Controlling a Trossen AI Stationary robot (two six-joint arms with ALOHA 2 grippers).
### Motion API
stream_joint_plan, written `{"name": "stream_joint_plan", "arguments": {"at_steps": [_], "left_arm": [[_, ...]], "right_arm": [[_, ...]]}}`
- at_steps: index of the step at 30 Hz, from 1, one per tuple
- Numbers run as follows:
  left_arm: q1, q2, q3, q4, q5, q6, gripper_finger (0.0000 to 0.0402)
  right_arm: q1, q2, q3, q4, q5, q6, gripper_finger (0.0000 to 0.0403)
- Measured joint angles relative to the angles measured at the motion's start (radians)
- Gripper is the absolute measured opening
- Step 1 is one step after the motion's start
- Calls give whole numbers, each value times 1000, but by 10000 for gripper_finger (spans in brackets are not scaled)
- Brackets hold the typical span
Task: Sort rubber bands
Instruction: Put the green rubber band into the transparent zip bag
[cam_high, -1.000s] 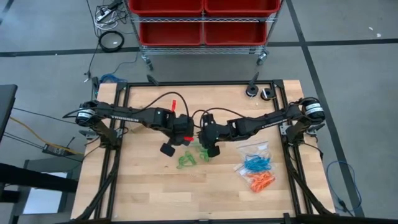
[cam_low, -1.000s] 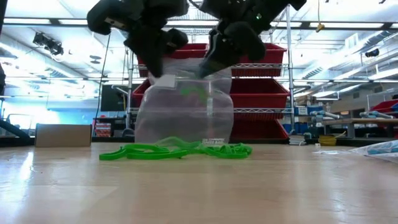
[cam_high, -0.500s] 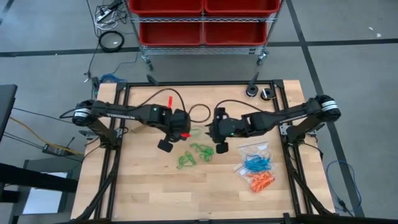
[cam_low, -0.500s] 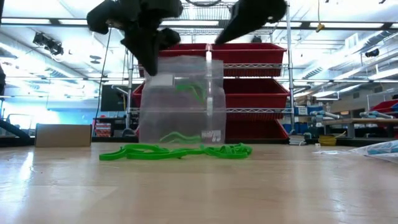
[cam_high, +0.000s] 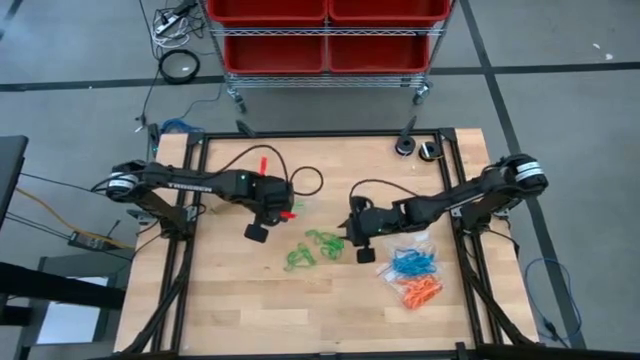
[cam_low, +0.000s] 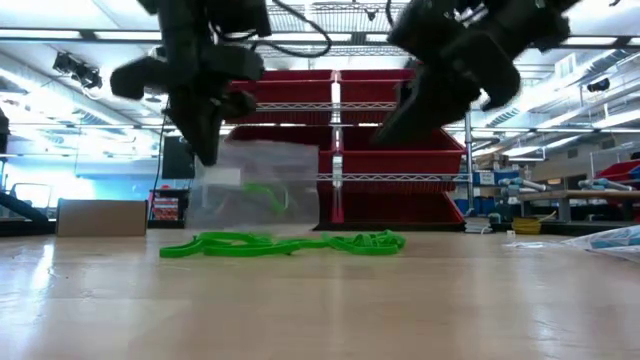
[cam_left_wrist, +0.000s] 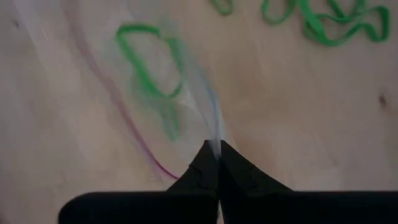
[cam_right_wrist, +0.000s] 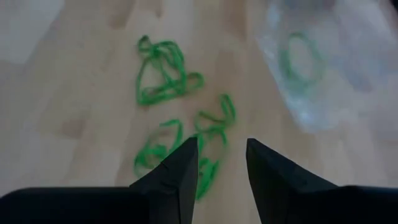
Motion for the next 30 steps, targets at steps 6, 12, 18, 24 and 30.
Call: {"name": "stream_joint_plan", "arguments": {"at_steps": [6, 12, 18, 24, 30], "left_arm": [[-37, -4, -97, 141, 9, -68, 1], [-59, -4, -122, 244, 8, -103, 1], [-64, -4, -123, 261, 7, -125, 1], [-64, -4, -123, 279, 7, -126, 1], [-66, -4, -123, 298, 8, -128, 1]], "right_arm": [[-35, 73, -50, 76, -46, 30, 120], [-82, 177, -41, 197, -122, 67, 116], [-114, 266, -7, 217, -182, 89, 109], [-119, 352, 24, 227, -192, 85, 94], [-132, 394, 48, 261, -171, 85, 62]]}}
